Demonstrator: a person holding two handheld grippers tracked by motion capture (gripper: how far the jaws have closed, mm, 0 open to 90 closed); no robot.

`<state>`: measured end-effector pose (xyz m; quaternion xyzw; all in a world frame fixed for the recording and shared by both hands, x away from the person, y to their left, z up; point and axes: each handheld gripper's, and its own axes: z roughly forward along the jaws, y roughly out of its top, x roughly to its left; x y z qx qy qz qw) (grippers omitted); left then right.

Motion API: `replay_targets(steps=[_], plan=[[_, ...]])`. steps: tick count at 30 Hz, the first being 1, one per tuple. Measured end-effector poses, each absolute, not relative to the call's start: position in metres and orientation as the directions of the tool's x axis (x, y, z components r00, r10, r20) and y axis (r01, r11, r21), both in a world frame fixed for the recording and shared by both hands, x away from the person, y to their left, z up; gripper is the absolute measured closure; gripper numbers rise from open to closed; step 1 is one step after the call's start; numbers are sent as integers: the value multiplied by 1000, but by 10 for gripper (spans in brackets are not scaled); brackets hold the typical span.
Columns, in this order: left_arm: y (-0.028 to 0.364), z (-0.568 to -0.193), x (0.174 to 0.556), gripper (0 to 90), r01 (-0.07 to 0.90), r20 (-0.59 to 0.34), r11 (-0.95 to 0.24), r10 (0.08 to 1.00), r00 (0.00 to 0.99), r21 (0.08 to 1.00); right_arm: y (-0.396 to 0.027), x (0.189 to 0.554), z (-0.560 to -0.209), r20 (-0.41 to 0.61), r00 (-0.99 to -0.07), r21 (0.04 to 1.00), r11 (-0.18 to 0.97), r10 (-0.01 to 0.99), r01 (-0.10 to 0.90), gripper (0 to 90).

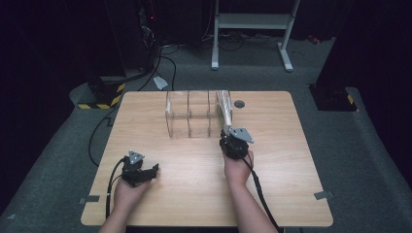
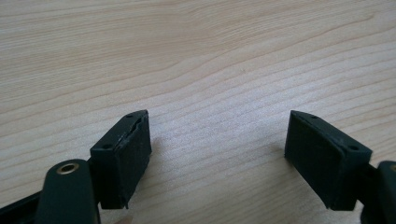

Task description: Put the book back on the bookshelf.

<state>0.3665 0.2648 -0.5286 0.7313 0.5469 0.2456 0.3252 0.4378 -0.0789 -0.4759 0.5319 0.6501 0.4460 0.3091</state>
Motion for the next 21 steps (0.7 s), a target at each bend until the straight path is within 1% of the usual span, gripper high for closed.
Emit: replay_targets(steps=[4,13,21], plan=[[265,-529,366,227,640,4,-191,960,281,744,-81,435,-474,62,-262,911,53,963,409,536],[265,-529,366,227,640,4,-190,960,281,744,-92,424,-477,44,-341,904,108,939,413,386],[265,-529,366,227,641,5,-193,959,283,743,-117,408,-489,15,-384,885,167,923,435,314]])
